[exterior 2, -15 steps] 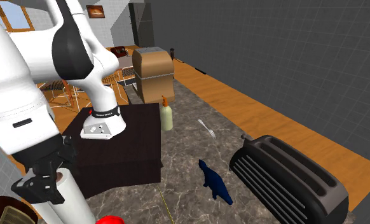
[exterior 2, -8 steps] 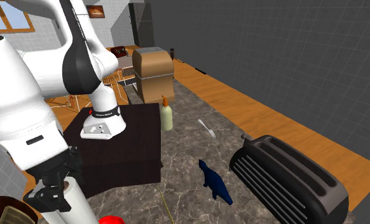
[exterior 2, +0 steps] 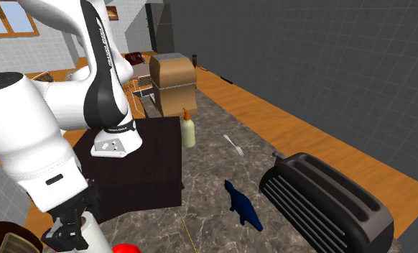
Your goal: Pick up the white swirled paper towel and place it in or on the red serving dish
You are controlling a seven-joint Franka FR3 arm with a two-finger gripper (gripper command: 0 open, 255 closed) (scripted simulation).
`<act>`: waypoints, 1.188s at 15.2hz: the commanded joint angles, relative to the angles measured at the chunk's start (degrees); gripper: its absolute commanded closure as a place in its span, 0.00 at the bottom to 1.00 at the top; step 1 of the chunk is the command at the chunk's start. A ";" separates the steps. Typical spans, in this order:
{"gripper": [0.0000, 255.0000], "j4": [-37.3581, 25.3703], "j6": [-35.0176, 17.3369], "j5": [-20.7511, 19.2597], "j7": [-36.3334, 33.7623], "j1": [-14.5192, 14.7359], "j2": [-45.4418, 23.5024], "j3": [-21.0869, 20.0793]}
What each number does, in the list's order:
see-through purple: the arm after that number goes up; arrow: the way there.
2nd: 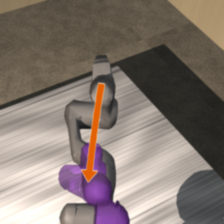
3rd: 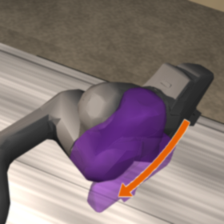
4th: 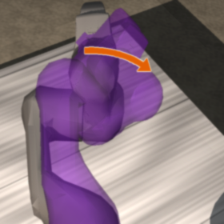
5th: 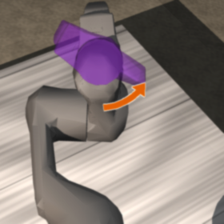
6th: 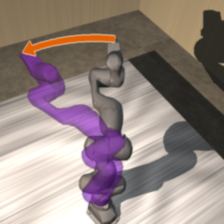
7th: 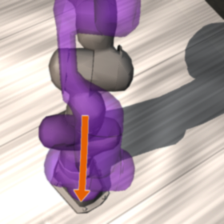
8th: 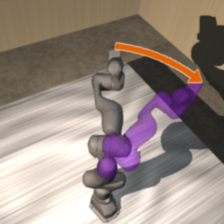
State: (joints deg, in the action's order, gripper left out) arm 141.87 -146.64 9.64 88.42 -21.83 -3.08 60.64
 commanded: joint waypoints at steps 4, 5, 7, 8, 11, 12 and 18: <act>1.00 -0.09 -2.64 11.48 8.34 -3.05 -6.63 -4.21; 1.00 -0.15 -3.10 13.41 9.73 -3.93 -7.74 -5.34; 1.00 -0.34 -3.97 17.01 12.34 -5.77 -9.82 -7.70; 1.00 -0.47 -4.39 18.73 13.58 -6.69 -10.82 -8.87; 1.00 -0.82 -5.43 22.53 16.35 -9.05 -13.07 -11.84; 1.00 -0.82 -5.43 22.53 16.34 -9.06 -13.07 -11.84; 1.00 -0.82 -5.43 22.52 16.34 -9.06 -13.07 -11.84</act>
State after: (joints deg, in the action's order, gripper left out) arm 141.06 -152.06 32.15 104.76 -30.88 -16.15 48.80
